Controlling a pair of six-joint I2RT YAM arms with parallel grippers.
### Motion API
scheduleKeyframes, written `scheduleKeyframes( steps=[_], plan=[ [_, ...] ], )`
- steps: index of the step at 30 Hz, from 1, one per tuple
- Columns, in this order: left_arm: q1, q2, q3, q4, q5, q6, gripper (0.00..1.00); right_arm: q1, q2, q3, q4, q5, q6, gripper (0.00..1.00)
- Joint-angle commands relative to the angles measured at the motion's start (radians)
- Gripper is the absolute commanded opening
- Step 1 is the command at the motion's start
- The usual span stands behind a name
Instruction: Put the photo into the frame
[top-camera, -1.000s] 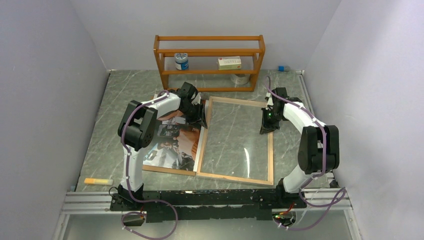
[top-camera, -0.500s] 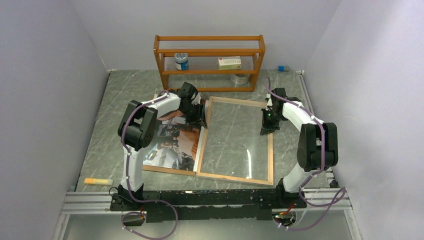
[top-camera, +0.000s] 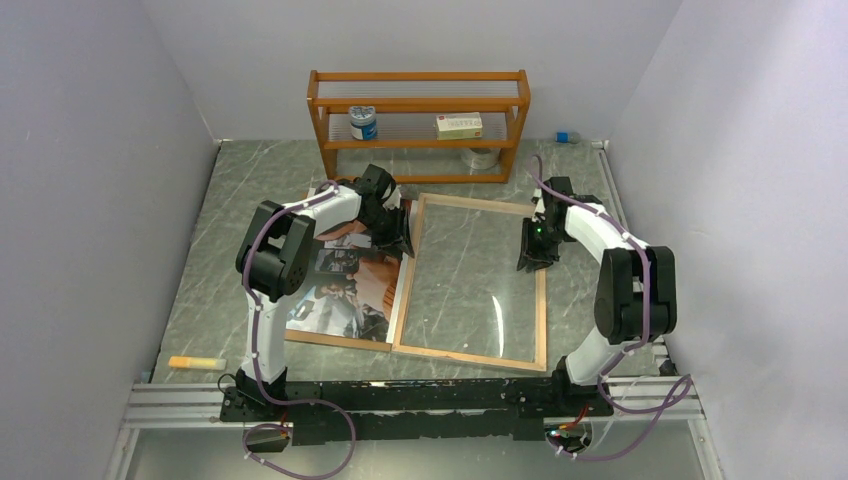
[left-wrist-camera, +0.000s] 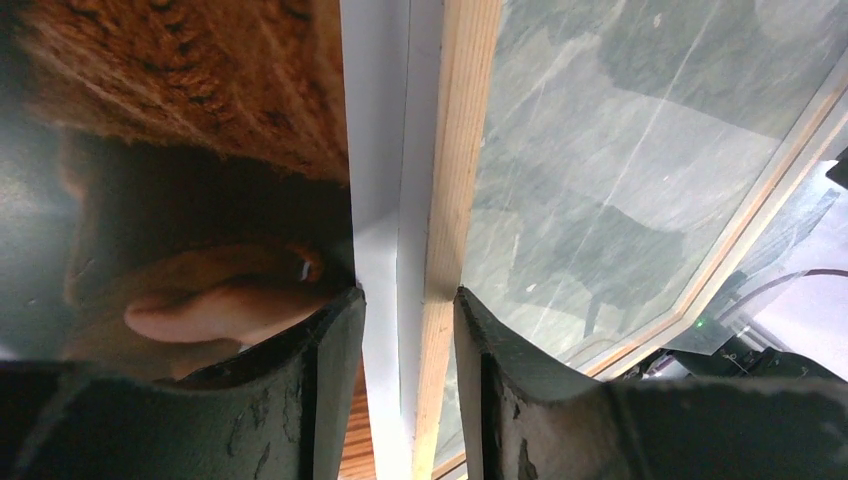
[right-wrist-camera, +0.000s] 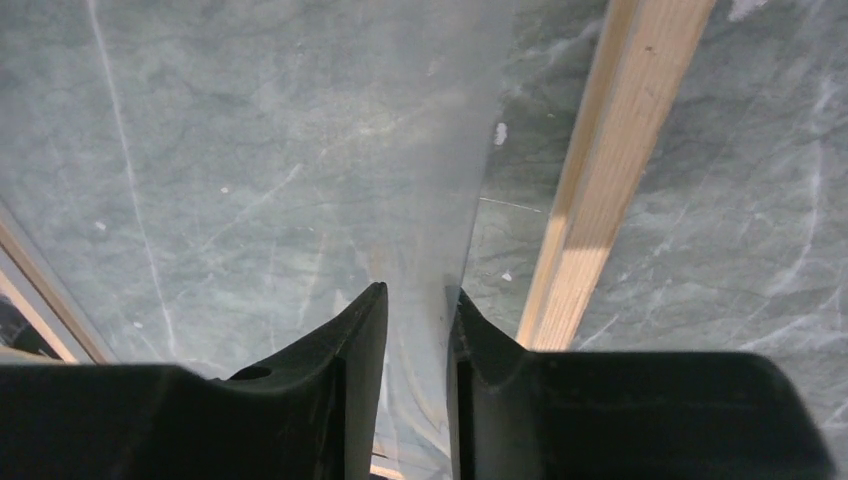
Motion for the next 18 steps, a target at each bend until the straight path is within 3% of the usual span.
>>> scheduleKeyframes(
  steps=[1, 10, 14, 18],
  plan=[
    [-0.013, 0.039, -0.017, 0.008, -0.094, 0.004, 0.45, 0.008, -0.082, -0.046, 0.085, -0.177, 0.058, 0.34],
    [-0.011, 0.015, -0.050, 0.046, -0.119, -0.017, 0.42, -0.011, -0.257, -0.271, 0.443, -0.343, 0.311, 0.35],
    [-0.011, 0.014, -0.059, 0.061, -0.125, -0.020, 0.42, -0.028, -0.319, -0.376, 0.528, -0.308, 0.368, 0.34],
    [-0.010, 0.019, -0.061, 0.070, -0.152, -0.018, 0.41, -0.040, -0.362, -0.432, 0.535, -0.264, 0.357, 0.40]
  ],
)
